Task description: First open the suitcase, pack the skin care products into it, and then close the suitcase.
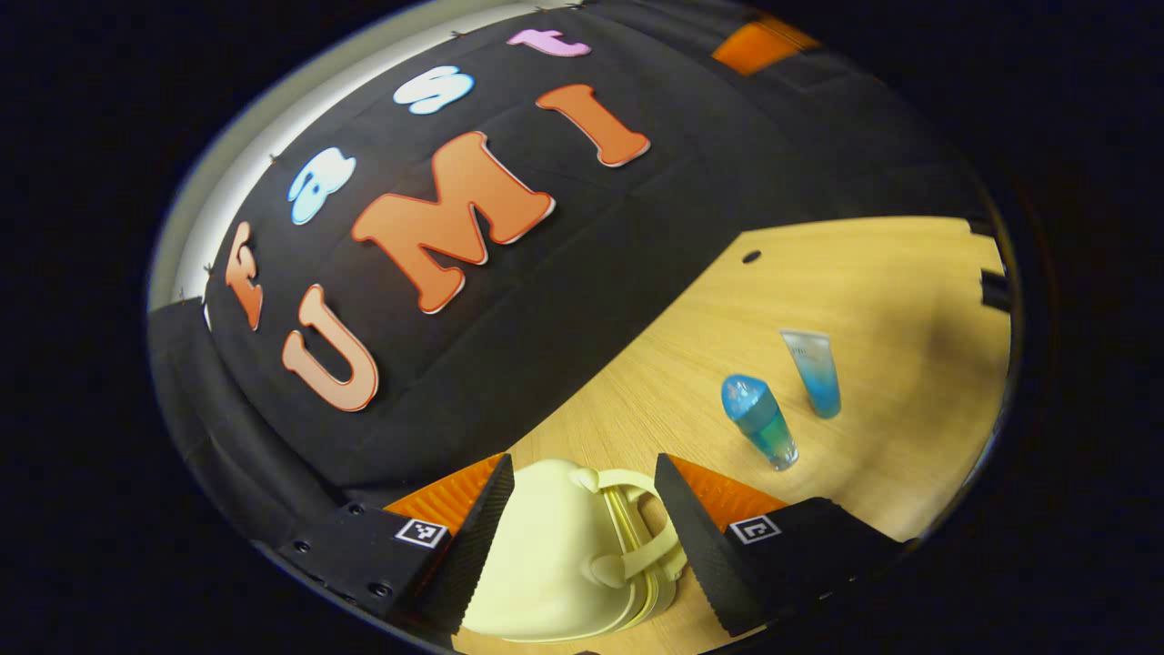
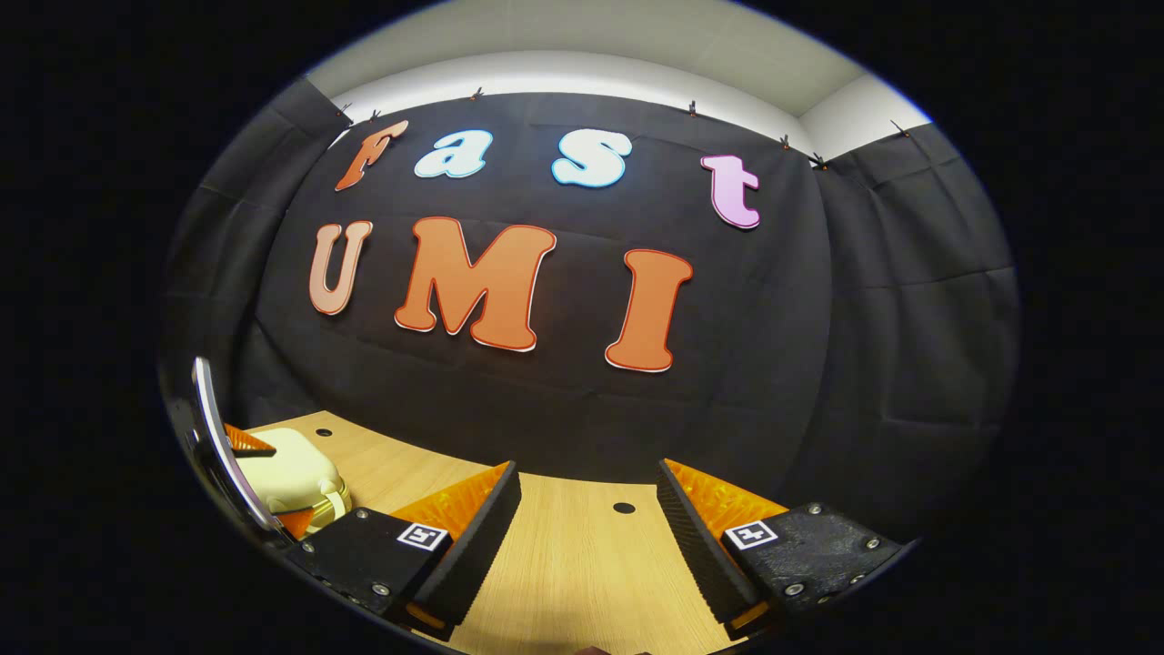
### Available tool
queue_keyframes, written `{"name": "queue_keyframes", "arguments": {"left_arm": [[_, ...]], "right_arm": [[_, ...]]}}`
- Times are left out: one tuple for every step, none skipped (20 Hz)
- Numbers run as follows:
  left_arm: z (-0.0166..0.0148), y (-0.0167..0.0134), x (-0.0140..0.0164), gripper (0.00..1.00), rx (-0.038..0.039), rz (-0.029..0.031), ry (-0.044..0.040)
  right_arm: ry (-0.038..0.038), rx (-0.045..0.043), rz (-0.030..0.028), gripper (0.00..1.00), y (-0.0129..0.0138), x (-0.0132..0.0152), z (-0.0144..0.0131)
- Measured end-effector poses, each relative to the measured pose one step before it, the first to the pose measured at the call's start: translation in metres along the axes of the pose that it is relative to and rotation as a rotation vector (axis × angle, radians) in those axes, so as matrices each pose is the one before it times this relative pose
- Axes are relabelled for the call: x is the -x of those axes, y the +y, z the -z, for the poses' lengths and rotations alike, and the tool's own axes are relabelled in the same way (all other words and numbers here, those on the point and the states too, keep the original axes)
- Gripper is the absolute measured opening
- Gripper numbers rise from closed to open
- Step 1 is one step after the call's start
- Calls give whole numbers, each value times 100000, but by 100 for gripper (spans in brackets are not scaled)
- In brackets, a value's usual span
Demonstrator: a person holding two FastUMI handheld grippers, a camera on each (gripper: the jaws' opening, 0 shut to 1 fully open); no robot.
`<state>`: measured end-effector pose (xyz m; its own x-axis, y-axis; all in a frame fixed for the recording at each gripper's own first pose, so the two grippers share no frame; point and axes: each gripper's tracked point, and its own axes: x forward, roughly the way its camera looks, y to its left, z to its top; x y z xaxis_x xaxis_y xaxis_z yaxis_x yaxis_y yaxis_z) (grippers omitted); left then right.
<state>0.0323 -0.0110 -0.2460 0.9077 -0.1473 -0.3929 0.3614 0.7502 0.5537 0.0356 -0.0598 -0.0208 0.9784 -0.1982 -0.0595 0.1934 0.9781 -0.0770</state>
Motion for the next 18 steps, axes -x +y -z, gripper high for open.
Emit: {"name": "queue_keyframes", "arguments": {"left_arm": [[1030,-916,-513,96,-4080,2468,2923],[1407,-800,-357,93,-3773,1437,4654],[900,-654,-346,93,-2387,700,2011],[906,-624,-208,93,-2232,678,2660],[613,-381,-240,93,-2269,32,1648],[490,-269,-94,93,-2297,-399,1312],[385,-102,-84,89,-3012,-496,880],[318,-126,-214,86,-3058,-622,457],[396,-70,-262,85,-2926,-1085,909],[534,-336,-255,85,-2634,-359,1668],[311,-290,-503,85,-2953,-376,1258],[374,-112,-290,84,-2924,-950,1495],[73,-132,-375,81,-2918,-677,620],[-69,-256,-513,81,-2700,-516,-511],[-167,-158,-466,73,-3776,-765,-783],[-390,-3,-224,65,-3572,-512,-908],[-73,-505,-252,60,-2097,1315,-211],[80,-597,137,49,72,947,-270]], "right_arm": [[96,197,527,95,-72,38,1],[372,-330,442,95,-169,48,58],[381,-1213,178,95,41,106,-48],[-387,-1241,310,95,-75,57,-197],[-380,-688,270,95,-75,121,-262],[-338,44,305,95,-79,23,20],[-110,608,182,95,-28,-62,69],[83,683,267,95,-179,64,135],[383,303,32,95,13,-59,175],[467,-149,-69,95,-77,72,205],[356,-481,-104,95,89,-28,105],[68,-369,-157,95,23,-17,19],[-395,133,138,95,-110,-40,-34],[-158,356,53,95,-101,-46,67],[-29,371,189,95,-137,9,79],[180,-33,-3,95,-81,16,122],[257,-289,127,95,-68,-17,95],[123,-318,250,95,-183,28,-2]]}}
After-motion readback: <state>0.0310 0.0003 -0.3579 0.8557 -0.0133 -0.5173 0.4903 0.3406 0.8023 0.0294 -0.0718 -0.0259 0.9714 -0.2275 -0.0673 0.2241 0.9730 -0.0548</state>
